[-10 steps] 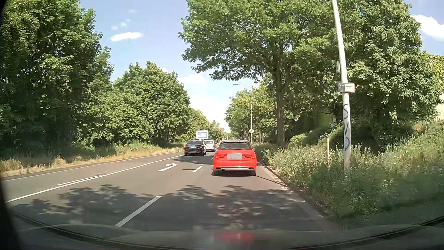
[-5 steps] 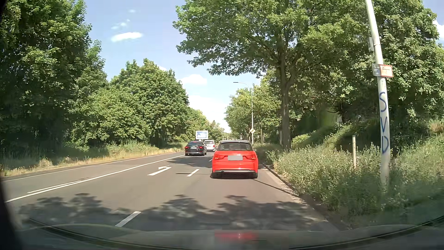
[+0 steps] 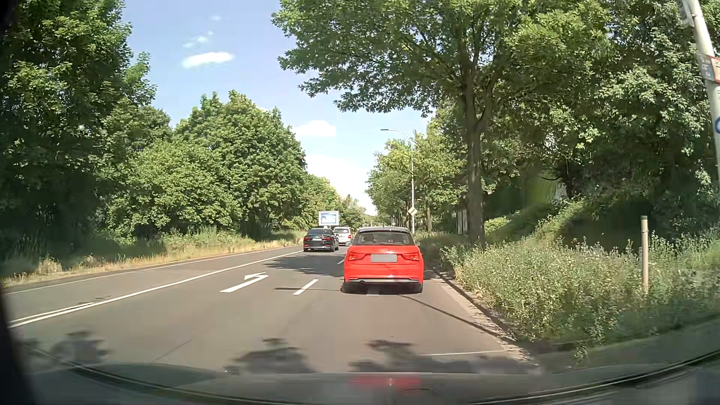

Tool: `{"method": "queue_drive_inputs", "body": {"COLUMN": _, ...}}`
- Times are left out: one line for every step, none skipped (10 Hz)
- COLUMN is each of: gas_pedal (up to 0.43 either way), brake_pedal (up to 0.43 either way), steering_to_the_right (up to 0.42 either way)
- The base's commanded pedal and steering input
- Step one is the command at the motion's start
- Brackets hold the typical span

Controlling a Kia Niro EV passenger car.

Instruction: Follow the waypoints while adhering to traffic rules and regulations

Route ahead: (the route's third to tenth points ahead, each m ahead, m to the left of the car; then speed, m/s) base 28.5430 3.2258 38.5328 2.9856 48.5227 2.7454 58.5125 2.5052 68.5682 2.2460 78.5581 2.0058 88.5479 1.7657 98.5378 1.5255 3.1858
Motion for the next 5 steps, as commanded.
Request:
{"method": "queue_drive_inputs", "body": {"gas_pedal": 0.000, "brake_pedal": 0.037, "steering_to_the_right": -0.006}}
{"method": "queue_drive_inputs", "body": {"gas_pedal": 0.000, "brake_pedal": 0.037, "steering_to_the_right": -0.003}}
{"method": "queue_drive_inputs", "body": {"gas_pedal": 0.000, "brake_pedal": 0.037, "steering_to_the_right": -0.001}}
{"method": "queue_drive_inputs", "body": {"gas_pedal": 0.000, "brake_pedal": 0.037, "steering_to_the_right": 0.002}}
{"method": "queue_drive_inputs", "body": {"gas_pedal": 0.000, "brake_pedal": 0.037, "steering_to_the_right": 0.003}}
